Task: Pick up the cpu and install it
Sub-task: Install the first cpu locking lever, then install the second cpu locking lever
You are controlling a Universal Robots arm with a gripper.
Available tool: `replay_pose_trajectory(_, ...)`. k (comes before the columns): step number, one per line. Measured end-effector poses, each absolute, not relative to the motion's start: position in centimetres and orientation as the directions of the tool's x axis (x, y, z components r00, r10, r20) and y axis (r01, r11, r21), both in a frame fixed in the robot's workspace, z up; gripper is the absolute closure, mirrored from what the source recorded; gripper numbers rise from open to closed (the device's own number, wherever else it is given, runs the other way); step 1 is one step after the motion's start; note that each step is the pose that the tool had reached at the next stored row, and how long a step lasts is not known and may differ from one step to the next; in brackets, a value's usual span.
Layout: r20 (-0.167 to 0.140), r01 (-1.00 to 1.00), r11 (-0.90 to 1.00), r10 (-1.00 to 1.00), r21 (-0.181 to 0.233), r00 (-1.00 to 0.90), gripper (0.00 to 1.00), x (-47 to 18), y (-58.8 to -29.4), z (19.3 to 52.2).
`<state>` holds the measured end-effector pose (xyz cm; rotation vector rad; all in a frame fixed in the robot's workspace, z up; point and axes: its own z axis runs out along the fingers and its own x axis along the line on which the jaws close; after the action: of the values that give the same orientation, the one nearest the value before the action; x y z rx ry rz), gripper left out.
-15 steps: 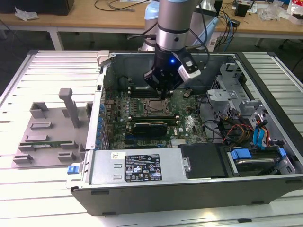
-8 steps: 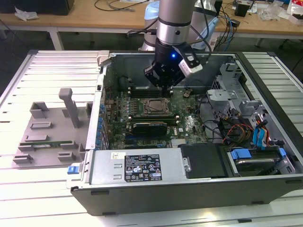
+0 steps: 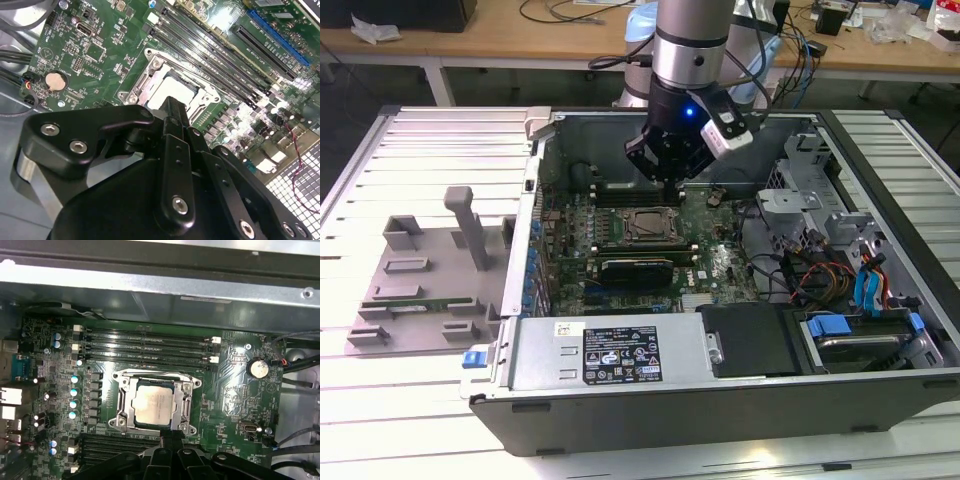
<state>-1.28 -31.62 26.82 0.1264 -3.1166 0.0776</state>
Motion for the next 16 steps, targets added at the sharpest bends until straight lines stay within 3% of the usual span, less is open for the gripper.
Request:
replay_pose_trajectory(13,0.023,-0.081,0.995,-0.08,-0.049,-0.996,0.89,-1.28,-31.62,26.87)
replay_pose_trajectory(16,0.022,-0.081,0.996,-0.081,-0.032,-0.996,0.89,-1.28,-32.07,26.87)
